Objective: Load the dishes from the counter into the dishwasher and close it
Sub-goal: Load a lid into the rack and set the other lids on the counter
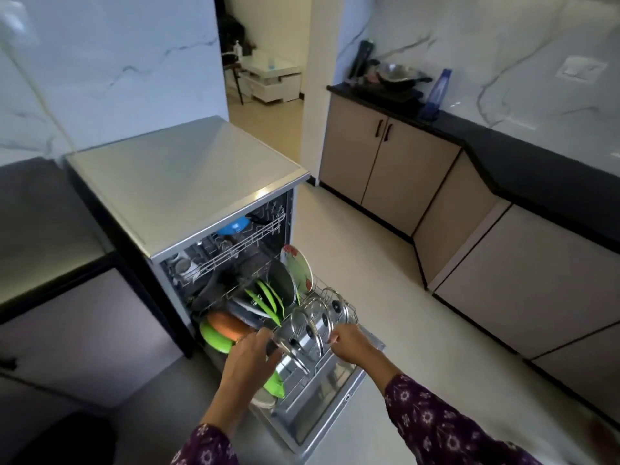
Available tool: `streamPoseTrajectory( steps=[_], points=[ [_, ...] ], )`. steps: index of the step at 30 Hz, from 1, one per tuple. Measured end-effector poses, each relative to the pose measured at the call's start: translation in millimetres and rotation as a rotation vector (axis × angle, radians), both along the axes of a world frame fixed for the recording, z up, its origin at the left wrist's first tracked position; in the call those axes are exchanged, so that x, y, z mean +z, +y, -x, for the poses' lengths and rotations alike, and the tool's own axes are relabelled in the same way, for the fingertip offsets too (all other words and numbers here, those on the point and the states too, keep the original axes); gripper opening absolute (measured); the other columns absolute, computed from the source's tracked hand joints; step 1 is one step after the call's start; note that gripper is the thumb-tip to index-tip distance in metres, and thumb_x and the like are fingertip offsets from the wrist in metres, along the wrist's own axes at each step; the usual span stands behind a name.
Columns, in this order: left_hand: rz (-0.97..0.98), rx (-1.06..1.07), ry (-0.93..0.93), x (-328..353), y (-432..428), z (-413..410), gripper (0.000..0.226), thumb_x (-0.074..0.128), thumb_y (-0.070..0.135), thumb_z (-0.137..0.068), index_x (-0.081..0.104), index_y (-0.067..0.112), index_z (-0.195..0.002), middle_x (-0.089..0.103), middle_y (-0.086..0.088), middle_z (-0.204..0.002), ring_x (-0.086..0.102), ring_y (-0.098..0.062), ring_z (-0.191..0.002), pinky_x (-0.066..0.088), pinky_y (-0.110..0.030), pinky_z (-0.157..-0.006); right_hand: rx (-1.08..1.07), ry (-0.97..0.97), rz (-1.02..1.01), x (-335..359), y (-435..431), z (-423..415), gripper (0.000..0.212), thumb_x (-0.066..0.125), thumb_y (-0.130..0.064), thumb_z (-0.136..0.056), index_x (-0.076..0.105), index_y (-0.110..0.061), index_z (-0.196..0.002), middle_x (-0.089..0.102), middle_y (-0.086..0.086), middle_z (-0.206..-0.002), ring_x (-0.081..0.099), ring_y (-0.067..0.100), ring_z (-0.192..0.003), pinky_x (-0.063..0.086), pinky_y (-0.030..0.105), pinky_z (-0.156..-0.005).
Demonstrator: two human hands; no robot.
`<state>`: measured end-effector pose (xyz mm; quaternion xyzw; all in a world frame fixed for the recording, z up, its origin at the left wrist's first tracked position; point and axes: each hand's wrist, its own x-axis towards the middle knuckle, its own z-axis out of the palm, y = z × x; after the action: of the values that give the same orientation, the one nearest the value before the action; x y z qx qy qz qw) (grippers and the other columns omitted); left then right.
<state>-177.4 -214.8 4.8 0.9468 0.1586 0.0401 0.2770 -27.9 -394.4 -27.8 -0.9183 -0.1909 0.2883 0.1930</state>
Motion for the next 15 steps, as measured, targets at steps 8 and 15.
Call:
streamPoseTrajectory(
  steps=[8,15],
  points=[
    [-0.035,0.065,0.158,-24.8,-32.8,-5.8,0.037,0.055,0.035,-0.09,0.051,0.015,-0.121,0.064,-0.003,-0.108,0.06,-0.022,-0.098,0.049,-0.033,-0.079,0.041,0.07,-0.024,-24.6,-23.6,-14.4,0.019,0.048,-0.005,-0.09,0.061,0.002,-0.102,0.062,0.013,-0.108,0.057,0.017,-0.089,0.041,0.016,-0.069],
    [0.065,0.234,0.31,-74.6,-74.7,-47.5,0.035,0.053,0.034,-0.092,0.051,0.015,-0.121,0.061,-0.005,-0.115,0.055,-0.024,-0.106,0.044,-0.033,-0.085,0.03,0.239,0.007,-82.4,-39.5,-57.5,0.01,0.052,-0.01,-0.085,0.061,-0.008,-0.086,0.058,0.002,-0.086,0.057,0.017,-0.084,0.044,0.028,-0.079]
  ],
)
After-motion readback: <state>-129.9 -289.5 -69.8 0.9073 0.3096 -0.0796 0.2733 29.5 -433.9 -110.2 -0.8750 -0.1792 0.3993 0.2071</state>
